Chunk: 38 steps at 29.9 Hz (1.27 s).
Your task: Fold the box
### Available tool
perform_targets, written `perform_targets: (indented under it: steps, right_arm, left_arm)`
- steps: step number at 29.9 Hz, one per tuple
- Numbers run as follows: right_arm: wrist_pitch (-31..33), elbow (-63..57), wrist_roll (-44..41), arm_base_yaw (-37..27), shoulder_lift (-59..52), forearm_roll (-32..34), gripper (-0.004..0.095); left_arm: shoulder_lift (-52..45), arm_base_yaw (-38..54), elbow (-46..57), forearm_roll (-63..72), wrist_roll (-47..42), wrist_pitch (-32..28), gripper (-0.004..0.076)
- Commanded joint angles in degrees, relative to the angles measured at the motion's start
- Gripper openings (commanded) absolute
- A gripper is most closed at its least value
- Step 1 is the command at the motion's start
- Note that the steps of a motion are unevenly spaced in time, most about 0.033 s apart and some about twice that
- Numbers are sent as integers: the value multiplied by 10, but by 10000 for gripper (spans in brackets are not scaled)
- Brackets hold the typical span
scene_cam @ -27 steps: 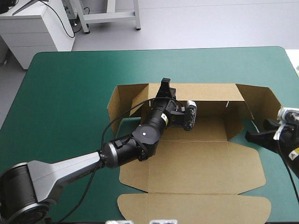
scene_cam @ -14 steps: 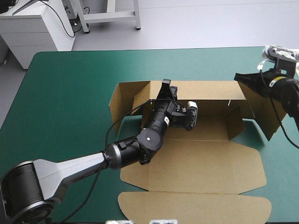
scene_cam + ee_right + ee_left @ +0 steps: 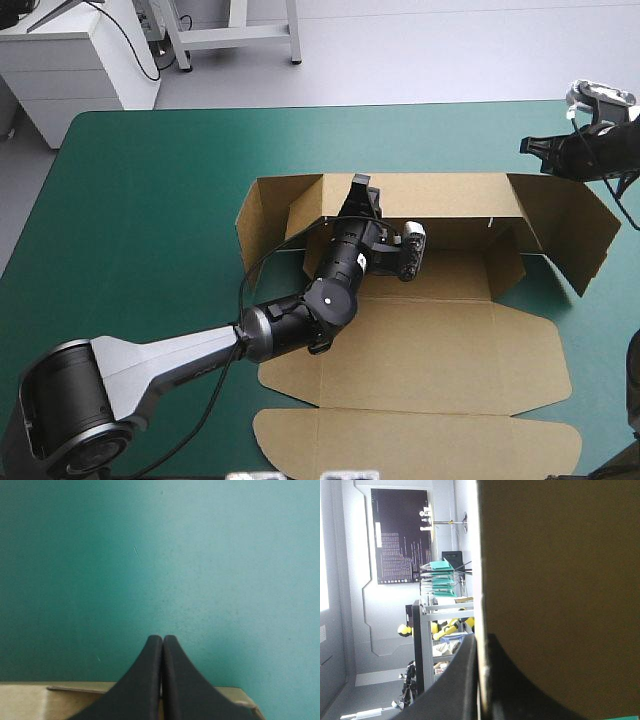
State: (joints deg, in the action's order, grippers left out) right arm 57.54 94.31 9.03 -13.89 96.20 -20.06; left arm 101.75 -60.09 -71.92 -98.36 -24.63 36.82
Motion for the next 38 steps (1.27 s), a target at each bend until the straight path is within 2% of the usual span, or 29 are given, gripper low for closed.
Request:
perform_targets:
  steps: [1, 7, 13, 20, 25, 29, 32, 38]
  right_arm:
    - [-5, 20, 26, -6, -12, 3, -20]
    - [23, 17, 36, -6, -16, 31, -20]
    - [84, 6, 58, -6, -40, 28, -20]
    - [71, -89, 84, -6, -115, 21, -20]
    - [63, -157, 117, -6, -164, -18, -20]
    - [29, -221, 146, -6, -197, -52, -20]
    - [-12, -278, 209, -6, -226, -100, -20]
    - [-157, -397, 339, -6, -288, -230, -20]
  left_arm:
    - [-23, -4, -16, -18, -7, 12, -8]
    - [-23, -4, -16, -18, -7, 24, -8]
    - [-23, -4, -16, -18, -7, 33, -8]
    - [-23, -4, -16, -18, -7, 32, -8]
    - [-23, -4, -16, -18, -7, 32, -8]
    - [-23, -4, -16, -18, -7, 33, -8]
    - [-23, -4, -16, -18, -7, 33, -8]
    - [-23, -4, -16, -18, -7, 33, -8]
